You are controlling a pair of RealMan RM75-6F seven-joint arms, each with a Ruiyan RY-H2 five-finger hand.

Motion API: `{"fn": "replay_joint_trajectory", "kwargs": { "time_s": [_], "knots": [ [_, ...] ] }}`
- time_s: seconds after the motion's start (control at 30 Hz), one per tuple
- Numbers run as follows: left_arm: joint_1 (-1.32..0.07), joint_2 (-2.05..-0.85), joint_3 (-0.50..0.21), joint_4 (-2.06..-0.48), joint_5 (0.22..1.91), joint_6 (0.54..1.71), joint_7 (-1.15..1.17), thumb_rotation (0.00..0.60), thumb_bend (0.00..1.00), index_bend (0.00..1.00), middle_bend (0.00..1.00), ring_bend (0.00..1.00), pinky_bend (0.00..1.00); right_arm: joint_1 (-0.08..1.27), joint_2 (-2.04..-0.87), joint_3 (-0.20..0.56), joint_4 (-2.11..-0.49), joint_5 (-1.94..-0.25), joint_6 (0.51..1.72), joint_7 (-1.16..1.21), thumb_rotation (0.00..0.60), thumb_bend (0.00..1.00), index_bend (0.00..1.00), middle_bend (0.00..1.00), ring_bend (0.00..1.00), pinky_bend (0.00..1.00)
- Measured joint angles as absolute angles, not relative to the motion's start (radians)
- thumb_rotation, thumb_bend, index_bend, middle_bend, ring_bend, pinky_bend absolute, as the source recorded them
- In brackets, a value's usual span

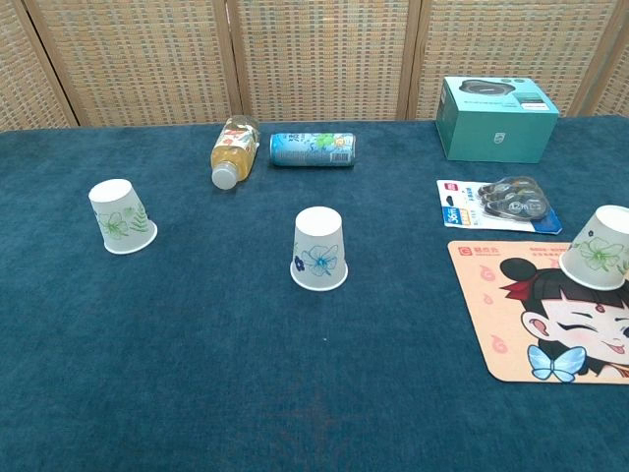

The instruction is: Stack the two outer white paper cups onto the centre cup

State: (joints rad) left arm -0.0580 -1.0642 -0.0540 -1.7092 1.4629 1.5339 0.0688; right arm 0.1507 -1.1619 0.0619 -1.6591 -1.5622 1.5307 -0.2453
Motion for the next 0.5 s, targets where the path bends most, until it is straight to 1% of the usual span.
{"fn": "replay_joint_trajectory", "kwargs": {
  "time_s": [0.27, 0.4, 0.43, 0.5],
  "knots": [
    [-0.062, -1.056, -0.05, -1.71, 1.465, 1.517, 0.053, 0.6, 0.03, 0.0, 0.0, 0.0, 0.0, 0.153, -1.153, 0.065, -1.667, -1.566, 1.52, -0.239, 0.6, 0.0, 0.0, 0.0, 0.0, 0.0],
    [-0.066, -1.06, -0.054, -1.705, 1.458, 1.51, 0.061, 0.6, 0.03, 0.0, 0.0, 0.0, 0.0, 0.173, -1.15, 0.069, -1.667, -1.563, 1.484, -0.192, 0.6, 0.0, 0.0, 0.0, 0.0, 0.0],
    [-0.067, -1.061, -0.054, -1.704, 1.455, 1.507, 0.065, 0.6, 0.03, 0.0, 0.0, 0.0, 0.0, 0.182, -1.149, 0.071, -1.665, -1.561, 1.467, -0.176, 0.6, 0.0, 0.01, 0.0, 0.0, 0.0],
    [-0.07, -1.064, -0.057, -1.702, 1.449, 1.502, 0.072, 0.6, 0.03, 0.0, 0.0, 0.0, 0.0, 0.211, -1.146, 0.078, -1.659, -1.552, 1.412, -0.141, 0.6, 0.0, 0.06, 0.02, 0.0, 0.0]
  ]
}}
